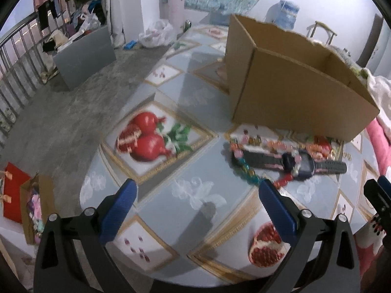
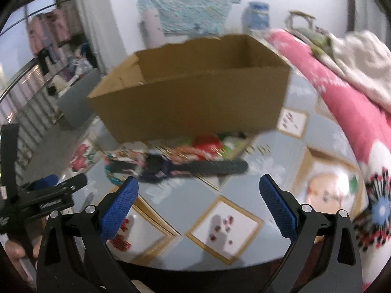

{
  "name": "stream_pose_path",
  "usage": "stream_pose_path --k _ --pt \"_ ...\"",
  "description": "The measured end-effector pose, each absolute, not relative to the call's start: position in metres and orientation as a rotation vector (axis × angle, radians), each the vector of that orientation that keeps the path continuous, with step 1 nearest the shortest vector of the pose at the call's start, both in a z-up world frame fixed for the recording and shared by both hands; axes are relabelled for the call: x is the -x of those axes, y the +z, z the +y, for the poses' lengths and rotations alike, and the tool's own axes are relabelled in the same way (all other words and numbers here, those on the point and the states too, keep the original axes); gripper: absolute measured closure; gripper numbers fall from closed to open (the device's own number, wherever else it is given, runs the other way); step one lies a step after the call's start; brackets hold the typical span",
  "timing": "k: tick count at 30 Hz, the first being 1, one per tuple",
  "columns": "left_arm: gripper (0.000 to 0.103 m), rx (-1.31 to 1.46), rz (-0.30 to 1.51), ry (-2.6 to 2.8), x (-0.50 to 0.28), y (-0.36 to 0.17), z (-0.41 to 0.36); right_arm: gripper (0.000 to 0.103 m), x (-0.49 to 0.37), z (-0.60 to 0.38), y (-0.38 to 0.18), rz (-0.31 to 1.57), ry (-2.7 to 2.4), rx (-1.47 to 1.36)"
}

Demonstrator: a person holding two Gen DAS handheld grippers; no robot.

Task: Organize jewelry
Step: 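Lower the right gripper onto the multicolored bead bracelet and close it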

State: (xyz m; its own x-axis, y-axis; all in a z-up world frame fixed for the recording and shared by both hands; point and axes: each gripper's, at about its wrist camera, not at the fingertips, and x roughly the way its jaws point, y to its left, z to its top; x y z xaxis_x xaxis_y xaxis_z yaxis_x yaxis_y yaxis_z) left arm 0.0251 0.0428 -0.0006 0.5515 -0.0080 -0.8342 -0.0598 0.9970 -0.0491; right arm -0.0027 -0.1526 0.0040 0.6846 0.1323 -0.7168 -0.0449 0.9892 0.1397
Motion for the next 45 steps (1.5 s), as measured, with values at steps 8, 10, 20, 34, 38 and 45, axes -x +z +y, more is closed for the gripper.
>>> stream_pose_path --k 8,10,20,34,38,45 --pt "0.004 0.190 0.797 -0.166 -0.035 0.012 0.061 0.023 -0.029 -0.119 0.003 0.844 0.270 -0.098" --pt "0.004 0.198 0.808 -0.212 -0.044 0.010 0.061 0.035 -0.040 -0.112 -0.003 0.887 0.298 -0.104" --pt "0.039 0.070 0.883 -0.309 -0.076 -0.011 0.035 0.064 -0.065 -0.099 -0.025 1.024 0.349 -0.087" --pt "0.081 0.000 1.031 -0.354 -0.098 -0.037 0.023 0.077 -0.073 -0.092 -0.034 1.091 0.383 0.008" --pt "0.081 -0.009 1.038 -0.349 -0.100 -0.036 0.020 0.083 -0.073 -0.090 -0.034 1.085 0.375 0.042" --pt "0.094 -0.057 1.025 -0.346 -0.095 -0.034 0.007 0.095 -0.075 -0.091 -0.037 1.076 0.392 0.008"
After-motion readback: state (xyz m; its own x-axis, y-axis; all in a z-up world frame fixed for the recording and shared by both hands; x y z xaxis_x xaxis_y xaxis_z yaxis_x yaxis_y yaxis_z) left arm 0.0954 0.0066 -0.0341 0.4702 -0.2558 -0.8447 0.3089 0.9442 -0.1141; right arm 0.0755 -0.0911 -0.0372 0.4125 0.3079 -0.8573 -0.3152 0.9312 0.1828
